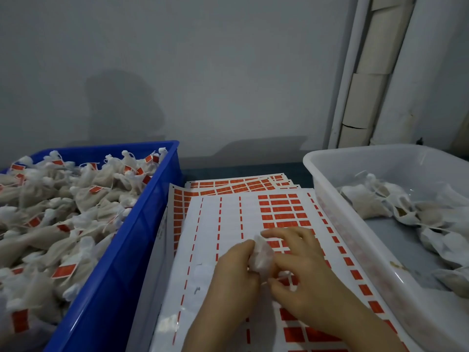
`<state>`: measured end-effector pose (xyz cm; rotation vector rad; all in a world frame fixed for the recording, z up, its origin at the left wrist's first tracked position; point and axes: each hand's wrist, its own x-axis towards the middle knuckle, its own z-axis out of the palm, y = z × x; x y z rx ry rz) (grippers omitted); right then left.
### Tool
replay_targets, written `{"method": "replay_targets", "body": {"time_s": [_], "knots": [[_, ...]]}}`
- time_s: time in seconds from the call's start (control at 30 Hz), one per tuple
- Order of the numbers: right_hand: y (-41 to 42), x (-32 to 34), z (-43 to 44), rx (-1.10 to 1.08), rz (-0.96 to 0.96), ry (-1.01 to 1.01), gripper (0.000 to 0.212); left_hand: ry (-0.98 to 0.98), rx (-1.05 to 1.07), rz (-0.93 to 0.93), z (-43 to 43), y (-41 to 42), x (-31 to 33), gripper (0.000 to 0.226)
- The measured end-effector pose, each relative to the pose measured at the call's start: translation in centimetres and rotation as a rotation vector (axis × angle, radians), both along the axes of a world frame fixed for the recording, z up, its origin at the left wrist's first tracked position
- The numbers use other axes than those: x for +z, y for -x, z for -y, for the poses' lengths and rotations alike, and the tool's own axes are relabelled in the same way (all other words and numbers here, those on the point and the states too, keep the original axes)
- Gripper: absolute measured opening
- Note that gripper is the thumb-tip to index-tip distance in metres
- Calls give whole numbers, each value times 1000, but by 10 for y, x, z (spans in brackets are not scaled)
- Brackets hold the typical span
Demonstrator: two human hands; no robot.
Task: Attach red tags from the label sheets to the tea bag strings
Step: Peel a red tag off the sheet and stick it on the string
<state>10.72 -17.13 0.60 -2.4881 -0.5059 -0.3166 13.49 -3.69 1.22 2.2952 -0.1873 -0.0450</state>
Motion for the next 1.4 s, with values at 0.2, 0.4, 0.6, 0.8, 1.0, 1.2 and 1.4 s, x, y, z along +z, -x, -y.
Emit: {"method": "replay_targets", "body": {"time_s": [0.2,0.4,0.6,0.8,1.0,1.2,1.4], "knots": [[-1,-2,-1,-35,70,-22,14,-23,139,444,-1,3,-1,26],[-3,-2,-6,-221,296,4,6,165,277,289,2,2,-5,24],[-2,-1,-11,-269,366,16,3,399,353,57,3,0,-3,26],[-1,3,-15,-316,495,155,7,508,412,-282,3,-3,-2,32],[-2,1,-24,-299,540,248,18,1023,350,-539,1,3,4,48],[-2,-3,-23,-293,552,196,14,1031,319,-398,7,5,-3,7],[0,-1,-22,-250,636,92,21,926,224,-192,11,7,2,34]]}}
